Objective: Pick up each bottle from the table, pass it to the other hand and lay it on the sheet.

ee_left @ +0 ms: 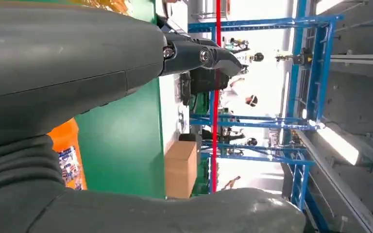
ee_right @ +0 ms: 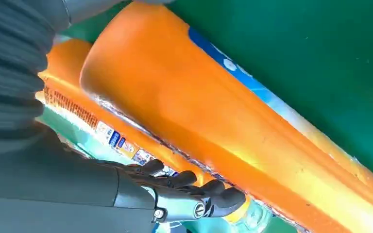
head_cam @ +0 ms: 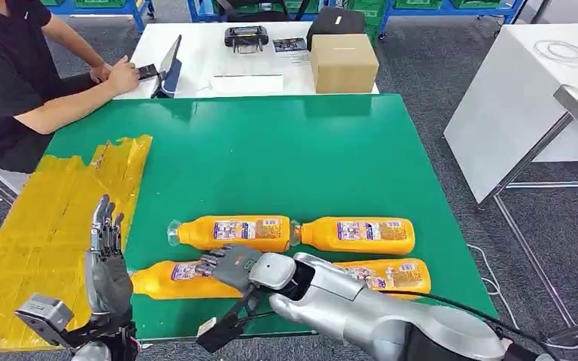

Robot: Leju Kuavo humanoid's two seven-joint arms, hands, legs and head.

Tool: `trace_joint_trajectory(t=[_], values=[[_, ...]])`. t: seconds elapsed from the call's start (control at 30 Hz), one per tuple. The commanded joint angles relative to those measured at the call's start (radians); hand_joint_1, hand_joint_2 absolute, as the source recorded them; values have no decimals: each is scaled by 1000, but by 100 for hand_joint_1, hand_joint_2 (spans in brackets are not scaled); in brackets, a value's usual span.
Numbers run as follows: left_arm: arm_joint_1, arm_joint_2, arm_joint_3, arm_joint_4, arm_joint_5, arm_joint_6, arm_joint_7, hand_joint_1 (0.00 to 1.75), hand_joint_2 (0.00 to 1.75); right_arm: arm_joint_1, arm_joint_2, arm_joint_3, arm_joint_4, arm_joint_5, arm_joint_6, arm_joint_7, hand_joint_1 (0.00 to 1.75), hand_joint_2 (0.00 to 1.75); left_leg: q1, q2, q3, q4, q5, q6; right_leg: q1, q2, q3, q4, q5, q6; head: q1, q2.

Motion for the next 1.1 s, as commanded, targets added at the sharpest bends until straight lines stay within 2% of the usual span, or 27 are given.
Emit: trace_joint_trajectory(t=[0.03, 0.3, 0.43, 0.53, 0.77, 0.87, 0.9, 1.0, 1.03, 1.1], values=[[-32, -6, 14, 37, 3, 3, 11, 0, 0, -73, -30, 142, 34, 24, 131, -7, 0, 175, 0, -3, -1, -2, 1, 0, 0, -4, 1, -2, 0, -1, 0, 0], [-22, -6, 20, 25, 6, 5, 10, 0, 0, -48, -31, 120, 40, 11, 98, 10, 0, 175, 0, -3, 0, -1, 1, 1, -1, -2, 2, -1, -1, 0, 0, 0], [29, -17, 58, -29, 13, 8, 3, 0, 0, 151, -35, -31, 99, -15, -129, 79, 0, 175, 1, -5, 3, -5, 2, 1, 1, -5, 6, -6, 0, -1, 0, 0], [49, -25, 74, -49, 17, 1, 2, 0, 0, 241, -30, -82, 119, -14, -218, 97, 0, 175, 1, -5, 2, -5, 1, 1, 1, -5, 6, -6, -1, -1, 0, 0], [49, -28, 80, -49, 19, -13, 2, 0, 0, 289, -27, -157, 112, -40, -223, 90, 0, 175, 0, -4, 0, -3, -1, -1, 0, -4, 2, -3, -2, -1, 0, 0], [49, -28, 80, -49, 19, -13, 2, 0, 0, 289, -27, -157, 112, -40, -223, 90, 0, 175, 0, -5, -1, -5, 1, -1, 1, -6, 1, -6, -2, -4, 0, 0], [49, -27, 81, -48, 19, -14, 2, 0, 0, 287, -26, -161, 112, -43, -218, 88, 0, 175, 0, -3, 2, -2, -2, -2, 1, -3, 3, -3, -4, -4, -1, 0], [46, -25, 80, -47, 21, -21, 2, 0, 0, 286, -22, -173, 118, -53, -198, 76, 0, 175, 0, -3, 4, -1, -4, -4, 1, -3, 4, -2, -6, -2, 0, 0], [43, -23, 78, -45, 19, -23, 2, 0, 0, 280, -22, -172, 120, -58, -185, 71, 0, 175, 1, -4, -1, -3, -1, -3, 1, -5, 0, -4, -4, -2, 0, 0], [36, -20, 73, -40, 15, -24, 4, 0, 0, 257, -20, -158, 126, -51, -163, 67, 0, 175, 1, -2, 4, -1, -3, -3, 1, -2, 4, -2, -6, -1, 0, 0]])
